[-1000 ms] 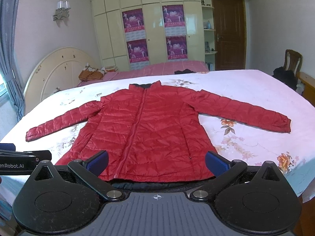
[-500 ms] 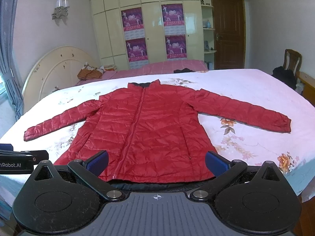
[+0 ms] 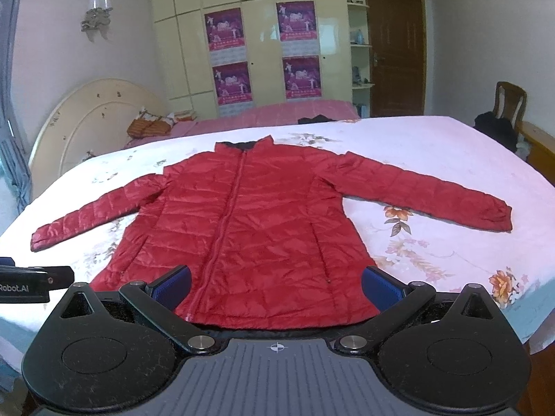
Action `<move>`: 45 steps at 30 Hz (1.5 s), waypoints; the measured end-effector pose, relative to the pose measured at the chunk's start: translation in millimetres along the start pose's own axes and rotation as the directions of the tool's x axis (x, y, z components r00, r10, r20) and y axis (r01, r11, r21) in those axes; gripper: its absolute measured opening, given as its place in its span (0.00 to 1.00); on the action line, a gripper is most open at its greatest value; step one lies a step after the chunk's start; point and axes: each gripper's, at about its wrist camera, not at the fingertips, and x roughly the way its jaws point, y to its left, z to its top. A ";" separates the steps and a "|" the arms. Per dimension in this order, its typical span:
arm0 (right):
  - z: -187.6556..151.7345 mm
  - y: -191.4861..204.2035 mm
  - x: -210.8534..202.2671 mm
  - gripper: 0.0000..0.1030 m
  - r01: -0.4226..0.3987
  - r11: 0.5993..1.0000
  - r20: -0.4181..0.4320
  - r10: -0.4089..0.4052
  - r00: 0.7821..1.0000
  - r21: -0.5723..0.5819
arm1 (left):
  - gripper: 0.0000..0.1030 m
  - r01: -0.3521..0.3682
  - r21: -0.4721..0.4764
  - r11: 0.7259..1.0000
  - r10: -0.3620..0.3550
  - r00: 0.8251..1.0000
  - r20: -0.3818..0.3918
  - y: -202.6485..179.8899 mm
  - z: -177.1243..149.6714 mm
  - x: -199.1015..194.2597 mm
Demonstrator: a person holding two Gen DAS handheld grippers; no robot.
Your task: Fold large clothes
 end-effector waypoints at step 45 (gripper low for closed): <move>82.1 -193.8 214.4 1.00 0.419 0.855 -0.160 -0.387 0.908 0.306 | 0.95 -0.009 -0.030 1.000 0.004 0.990 -0.140 -8.3 134.7 277.3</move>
